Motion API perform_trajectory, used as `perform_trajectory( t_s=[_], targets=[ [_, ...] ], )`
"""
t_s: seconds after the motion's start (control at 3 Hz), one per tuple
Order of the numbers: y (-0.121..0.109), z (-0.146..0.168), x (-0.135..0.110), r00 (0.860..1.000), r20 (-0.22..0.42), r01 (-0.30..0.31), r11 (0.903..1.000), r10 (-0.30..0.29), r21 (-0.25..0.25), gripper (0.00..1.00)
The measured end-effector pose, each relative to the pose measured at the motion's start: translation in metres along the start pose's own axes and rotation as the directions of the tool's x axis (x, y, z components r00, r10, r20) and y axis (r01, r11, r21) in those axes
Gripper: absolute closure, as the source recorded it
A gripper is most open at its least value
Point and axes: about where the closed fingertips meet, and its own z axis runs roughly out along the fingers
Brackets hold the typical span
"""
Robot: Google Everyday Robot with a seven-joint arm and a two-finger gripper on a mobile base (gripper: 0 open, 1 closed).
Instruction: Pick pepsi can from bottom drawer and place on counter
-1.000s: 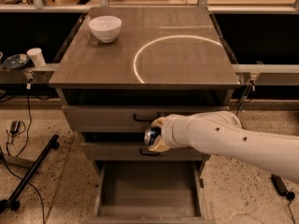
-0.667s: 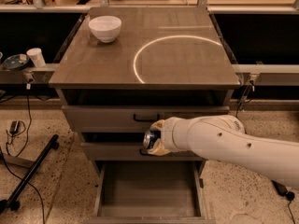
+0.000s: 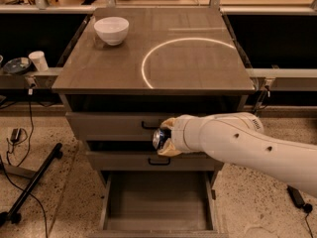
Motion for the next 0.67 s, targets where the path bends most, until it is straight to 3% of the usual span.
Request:
perform_trajectory(
  t_s=[0.67],
  targets=[
    [-0.0117, -0.0097, -0.013, 0.999, -0.006, 0.042, 0.9991, -0.042, 0.011, 1.0]
  ],
)
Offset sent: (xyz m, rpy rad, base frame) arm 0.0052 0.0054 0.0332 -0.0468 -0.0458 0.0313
